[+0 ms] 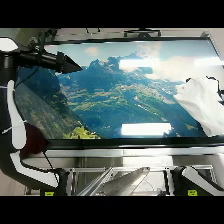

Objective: Fold the shirts.

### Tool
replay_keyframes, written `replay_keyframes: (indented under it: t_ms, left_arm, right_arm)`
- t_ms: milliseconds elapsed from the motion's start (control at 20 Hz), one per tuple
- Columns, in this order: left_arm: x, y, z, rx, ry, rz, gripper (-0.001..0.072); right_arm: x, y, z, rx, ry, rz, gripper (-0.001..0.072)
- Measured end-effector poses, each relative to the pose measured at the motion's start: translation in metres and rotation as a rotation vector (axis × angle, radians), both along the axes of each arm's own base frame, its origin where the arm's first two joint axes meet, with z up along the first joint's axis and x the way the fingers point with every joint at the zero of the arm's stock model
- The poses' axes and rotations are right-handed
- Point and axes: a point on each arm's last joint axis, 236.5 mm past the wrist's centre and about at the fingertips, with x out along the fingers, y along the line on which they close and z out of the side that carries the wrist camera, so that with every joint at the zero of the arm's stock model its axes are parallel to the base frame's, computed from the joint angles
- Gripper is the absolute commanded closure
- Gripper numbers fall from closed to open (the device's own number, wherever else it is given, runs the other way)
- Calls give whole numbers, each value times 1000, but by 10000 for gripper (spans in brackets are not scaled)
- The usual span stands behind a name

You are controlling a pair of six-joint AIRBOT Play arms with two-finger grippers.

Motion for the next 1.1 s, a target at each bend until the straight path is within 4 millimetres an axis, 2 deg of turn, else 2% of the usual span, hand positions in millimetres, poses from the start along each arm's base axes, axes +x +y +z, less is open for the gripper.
replay_keyframes:
  t_ms: [100, 250, 400, 550, 650, 750, 900, 1100]
  left_arm:
    - [-12, 5, 5, -4, -8, 29, 703]
    - [-51, 6, -10, -10, 41, 49, 703]
    - [-105, 3, -45, -17, 119, 72, 703]
    - [-158, -1, -88, -19, 189, 106, 702]
    - [-186, -3, -112, -16, 224, 120, 702]
    - [-204, -4, -127, -13, 234, 135, 702]
    - [-217, -5, -134, -12, 220, 146, 702]
    - [-223, -6, -133, -10, 191, 154, 702]
  right_arm:
    - [5, 45, 7, -64, -57, 154, 676]
    - [-1, 110, 3, -125, -126, 334, 697]
    - [-29, 171, -23, -136, -156, 461, 695]
    - [-69, 218, -69, -123, -149, 544, 695]
    - [-88, 235, -96, -119, -135, 576, 695]
    - [-98, 243, -111, -114, -131, 594, 696]
    - [-104, 252, -117, -93, -143, 609, 695]
    - [-107, 257, -117, -74, -155, 615, 695]
